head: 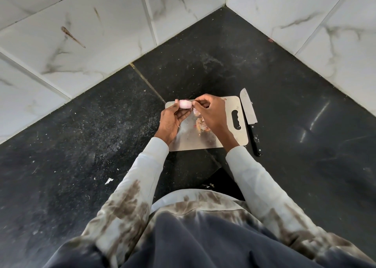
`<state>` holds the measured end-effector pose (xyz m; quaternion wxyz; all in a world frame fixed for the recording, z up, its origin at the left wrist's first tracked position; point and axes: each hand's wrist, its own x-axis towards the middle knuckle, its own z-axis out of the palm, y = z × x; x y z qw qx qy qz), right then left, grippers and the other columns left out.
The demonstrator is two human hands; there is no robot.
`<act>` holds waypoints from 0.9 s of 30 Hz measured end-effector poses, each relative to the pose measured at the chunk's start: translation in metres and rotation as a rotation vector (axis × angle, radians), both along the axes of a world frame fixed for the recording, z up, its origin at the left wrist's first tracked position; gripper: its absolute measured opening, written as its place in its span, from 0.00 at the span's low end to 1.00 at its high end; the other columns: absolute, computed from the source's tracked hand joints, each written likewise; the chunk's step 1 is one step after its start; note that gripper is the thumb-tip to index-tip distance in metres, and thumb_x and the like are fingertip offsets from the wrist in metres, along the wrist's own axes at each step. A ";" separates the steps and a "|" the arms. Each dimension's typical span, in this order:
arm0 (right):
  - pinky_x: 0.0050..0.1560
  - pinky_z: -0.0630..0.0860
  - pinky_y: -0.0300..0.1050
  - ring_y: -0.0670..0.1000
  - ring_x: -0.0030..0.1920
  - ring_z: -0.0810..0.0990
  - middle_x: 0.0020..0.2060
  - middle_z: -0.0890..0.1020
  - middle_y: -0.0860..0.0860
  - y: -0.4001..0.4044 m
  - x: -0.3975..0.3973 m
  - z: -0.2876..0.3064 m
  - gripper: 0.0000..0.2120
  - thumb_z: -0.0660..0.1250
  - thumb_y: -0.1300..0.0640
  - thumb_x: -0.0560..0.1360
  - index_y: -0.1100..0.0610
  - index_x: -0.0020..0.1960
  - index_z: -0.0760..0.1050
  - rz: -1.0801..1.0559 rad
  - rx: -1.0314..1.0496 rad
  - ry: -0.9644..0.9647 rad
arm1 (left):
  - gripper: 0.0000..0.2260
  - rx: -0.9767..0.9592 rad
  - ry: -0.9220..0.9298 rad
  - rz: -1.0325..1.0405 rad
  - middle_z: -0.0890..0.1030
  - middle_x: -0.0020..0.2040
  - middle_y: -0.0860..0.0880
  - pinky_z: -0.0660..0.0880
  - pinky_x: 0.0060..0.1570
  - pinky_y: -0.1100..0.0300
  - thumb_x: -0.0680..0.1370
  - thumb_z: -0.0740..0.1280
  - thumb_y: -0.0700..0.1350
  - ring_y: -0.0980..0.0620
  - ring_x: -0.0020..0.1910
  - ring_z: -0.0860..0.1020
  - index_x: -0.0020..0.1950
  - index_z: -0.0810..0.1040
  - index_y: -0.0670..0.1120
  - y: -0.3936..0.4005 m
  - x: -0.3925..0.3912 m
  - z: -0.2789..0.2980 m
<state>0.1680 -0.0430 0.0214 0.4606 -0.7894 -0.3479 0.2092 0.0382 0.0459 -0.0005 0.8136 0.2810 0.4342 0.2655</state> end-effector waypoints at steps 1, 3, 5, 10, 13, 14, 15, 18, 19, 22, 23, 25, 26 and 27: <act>0.53 0.82 0.40 0.47 0.47 0.84 0.48 0.87 0.47 0.000 0.001 -0.001 0.09 0.73 0.51 0.79 0.55 0.55 0.85 -0.009 0.002 0.011 | 0.10 -0.016 -0.012 0.000 0.87 0.58 0.38 0.77 0.71 0.43 0.88 0.62 0.43 0.41 0.60 0.86 0.65 0.77 0.39 -0.001 0.000 0.001; 0.51 0.80 0.38 0.46 0.47 0.83 0.47 0.86 0.46 0.000 0.002 -0.005 0.08 0.72 0.51 0.80 0.54 0.55 0.84 -0.031 -0.020 0.020 | 0.11 -0.059 -0.023 0.008 0.86 0.58 0.39 0.77 0.71 0.45 0.89 0.60 0.44 0.42 0.58 0.85 0.66 0.76 0.39 -0.001 0.000 0.002; 0.52 0.81 0.40 0.47 0.47 0.83 0.47 0.86 0.47 -0.001 0.004 -0.010 0.10 0.70 0.49 0.81 0.54 0.55 0.83 -0.058 -0.078 0.001 | 0.15 -0.098 -0.038 0.024 0.85 0.62 0.38 0.78 0.70 0.47 0.89 0.59 0.45 0.42 0.59 0.84 0.70 0.75 0.38 -0.002 -0.001 0.002; 0.49 0.81 0.39 0.47 0.42 0.82 0.44 0.84 0.47 -0.008 0.006 -0.017 0.09 0.72 0.47 0.80 0.53 0.51 0.81 -0.077 -0.184 -0.089 | 0.13 -0.122 -0.074 0.062 0.83 0.68 0.38 0.76 0.72 0.45 0.88 0.59 0.45 0.41 0.63 0.82 0.67 0.76 0.40 0.000 -0.005 -0.001; 0.47 0.79 0.38 0.48 0.43 0.81 0.46 0.83 0.46 -0.008 0.007 -0.014 0.11 0.75 0.46 0.77 0.50 0.53 0.77 -0.042 -0.221 -0.141 | 0.12 -0.035 -0.001 0.032 0.83 0.67 0.40 0.78 0.71 0.45 0.88 0.60 0.46 0.44 0.61 0.84 0.69 0.75 0.43 0.001 -0.005 -0.005; 0.48 0.79 0.38 0.48 0.44 0.81 0.47 0.83 0.46 -0.008 0.006 -0.014 0.12 0.76 0.45 0.77 0.49 0.53 0.76 -0.041 -0.235 -0.152 | 0.10 0.011 0.035 0.025 0.83 0.66 0.41 0.78 0.70 0.46 0.88 0.61 0.46 0.44 0.61 0.84 0.67 0.76 0.44 0.002 -0.005 -0.008; 0.50 0.80 0.40 0.49 0.46 0.82 0.48 0.83 0.47 -0.007 0.006 -0.015 0.12 0.76 0.45 0.77 0.49 0.52 0.76 -0.042 -0.248 -0.164 | 0.10 0.047 0.060 0.027 0.84 0.64 0.43 0.79 0.69 0.46 0.88 0.62 0.46 0.45 0.61 0.85 0.66 0.77 0.45 0.003 -0.006 -0.011; 0.57 0.83 0.48 0.50 0.50 0.82 0.52 0.85 0.49 -0.008 0.004 -0.015 0.09 0.74 0.48 0.78 0.51 0.54 0.79 -0.051 -0.259 -0.202 | 0.12 0.068 0.073 0.044 0.85 0.60 0.44 0.80 0.68 0.46 0.88 0.62 0.46 0.42 0.62 0.85 0.69 0.78 0.42 0.004 -0.008 -0.014; 0.58 0.83 0.49 0.50 0.52 0.82 0.53 0.85 0.49 -0.008 0.004 -0.014 0.09 0.74 0.48 0.79 0.51 0.55 0.80 -0.048 -0.256 -0.209 | 0.13 0.048 0.058 0.053 0.86 0.60 0.43 0.79 0.69 0.45 0.89 0.61 0.45 0.41 0.62 0.84 0.68 0.77 0.41 0.005 -0.007 -0.015; 0.57 0.81 0.50 0.50 0.54 0.81 0.55 0.85 0.48 -0.006 0.003 -0.012 0.12 0.69 0.44 0.81 0.50 0.58 0.80 -0.022 -0.302 -0.209 | 0.12 -0.037 -0.003 0.079 0.88 0.53 0.41 0.78 0.70 0.43 0.90 0.58 0.44 0.38 0.58 0.85 0.63 0.78 0.39 0.006 -0.004 -0.013; 0.57 0.81 0.51 0.51 0.53 0.82 0.53 0.85 0.48 -0.005 0.002 -0.011 0.13 0.67 0.43 0.81 0.51 0.57 0.81 -0.028 -0.325 -0.190 | 0.13 -0.066 -0.019 0.084 0.88 0.52 0.40 0.78 0.69 0.43 0.90 0.58 0.44 0.38 0.56 0.86 0.63 0.78 0.38 0.006 -0.003 -0.012; 0.54 0.83 0.51 0.51 0.47 0.82 0.47 0.85 0.49 -0.004 0.001 -0.011 0.14 0.65 0.42 0.82 0.51 0.50 0.81 -0.057 -0.317 -0.172 | 0.16 -0.112 -0.049 0.089 0.87 0.54 0.37 0.80 0.67 0.44 0.90 0.57 0.46 0.38 0.57 0.86 0.68 0.76 0.35 0.004 -0.002 -0.011; 0.53 0.83 0.50 0.51 0.46 0.83 0.46 0.85 0.48 -0.003 0.001 -0.011 0.13 0.65 0.43 0.82 0.51 0.49 0.81 -0.057 -0.300 -0.170 | 0.18 -0.128 -0.058 0.092 0.87 0.56 0.36 0.81 0.66 0.45 0.90 0.57 0.47 0.38 0.57 0.86 0.70 0.75 0.35 0.004 -0.002 -0.011; 0.53 0.83 0.48 0.50 0.46 0.83 0.46 0.85 0.48 -0.003 0.002 -0.009 0.11 0.67 0.45 0.82 0.52 0.51 0.81 -0.035 -0.274 -0.159 | 0.19 -0.137 -0.063 0.092 0.86 0.58 0.35 0.81 0.66 0.45 0.90 0.57 0.48 0.38 0.59 0.86 0.70 0.75 0.35 0.004 -0.001 -0.011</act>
